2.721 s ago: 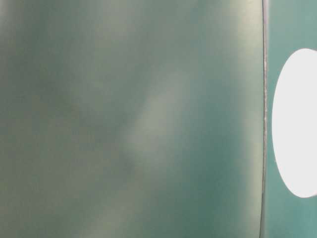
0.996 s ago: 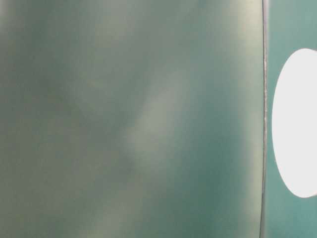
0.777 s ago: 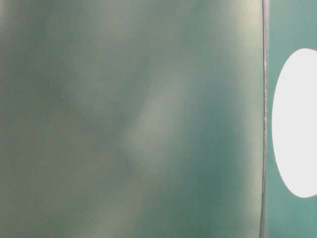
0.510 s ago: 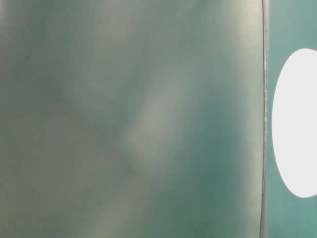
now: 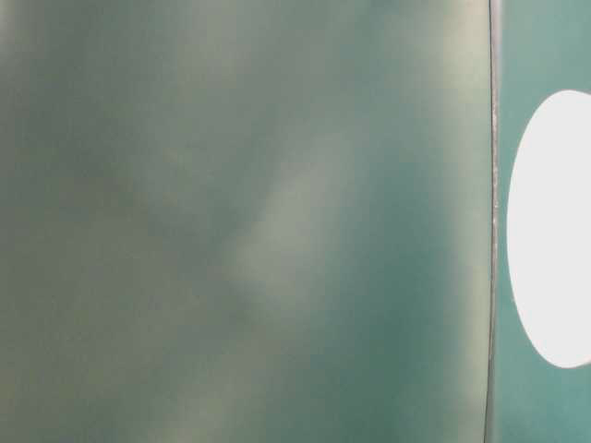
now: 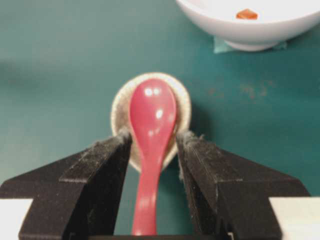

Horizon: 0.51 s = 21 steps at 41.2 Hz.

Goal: Grip the spoon and scoop the red block from the bowl with right arm.
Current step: 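Move the right gripper to the pink spoon handle on the rest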

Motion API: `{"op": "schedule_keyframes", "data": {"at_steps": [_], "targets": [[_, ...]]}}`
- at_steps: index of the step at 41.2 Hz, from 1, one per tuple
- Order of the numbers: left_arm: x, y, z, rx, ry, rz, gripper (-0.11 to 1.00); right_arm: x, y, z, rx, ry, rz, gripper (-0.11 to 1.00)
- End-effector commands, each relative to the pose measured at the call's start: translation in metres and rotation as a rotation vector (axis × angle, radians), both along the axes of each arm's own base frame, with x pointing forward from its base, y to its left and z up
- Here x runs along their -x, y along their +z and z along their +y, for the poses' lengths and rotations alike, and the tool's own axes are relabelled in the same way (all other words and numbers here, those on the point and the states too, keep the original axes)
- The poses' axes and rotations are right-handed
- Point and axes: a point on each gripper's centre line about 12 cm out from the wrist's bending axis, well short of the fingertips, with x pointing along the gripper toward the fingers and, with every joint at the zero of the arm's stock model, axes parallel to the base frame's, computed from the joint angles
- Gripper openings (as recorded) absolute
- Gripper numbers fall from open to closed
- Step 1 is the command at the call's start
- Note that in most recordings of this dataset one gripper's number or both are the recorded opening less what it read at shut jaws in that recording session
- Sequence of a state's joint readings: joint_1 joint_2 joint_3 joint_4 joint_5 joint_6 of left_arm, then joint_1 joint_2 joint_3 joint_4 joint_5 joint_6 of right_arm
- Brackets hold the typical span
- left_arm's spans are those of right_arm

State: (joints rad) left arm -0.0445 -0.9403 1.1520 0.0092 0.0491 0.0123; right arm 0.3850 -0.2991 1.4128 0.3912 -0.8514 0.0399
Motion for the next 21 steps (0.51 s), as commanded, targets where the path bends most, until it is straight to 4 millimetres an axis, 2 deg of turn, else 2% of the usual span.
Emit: {"op": "schedule_keyframes", "data": {"at_steps": [1,11,21], "targets": [[-0.003,0.01,0.001,-0.001,0.004,-0.023,0.0,-0.002,-0.002,0.007,-0.002,-0.001,-0.02,0.49],[-0.003,0.009,0.001,-0.001,0.004,-0.017,0.0,0.004,-0.02,0.018,0.014,-0.03,0.004,0.49],[-0.003,0.006,0.001,-0.003,0.004,0.011,0.0,0.012,-0.029,0.023,0.035,-0.022,0.034,0.48]]}}
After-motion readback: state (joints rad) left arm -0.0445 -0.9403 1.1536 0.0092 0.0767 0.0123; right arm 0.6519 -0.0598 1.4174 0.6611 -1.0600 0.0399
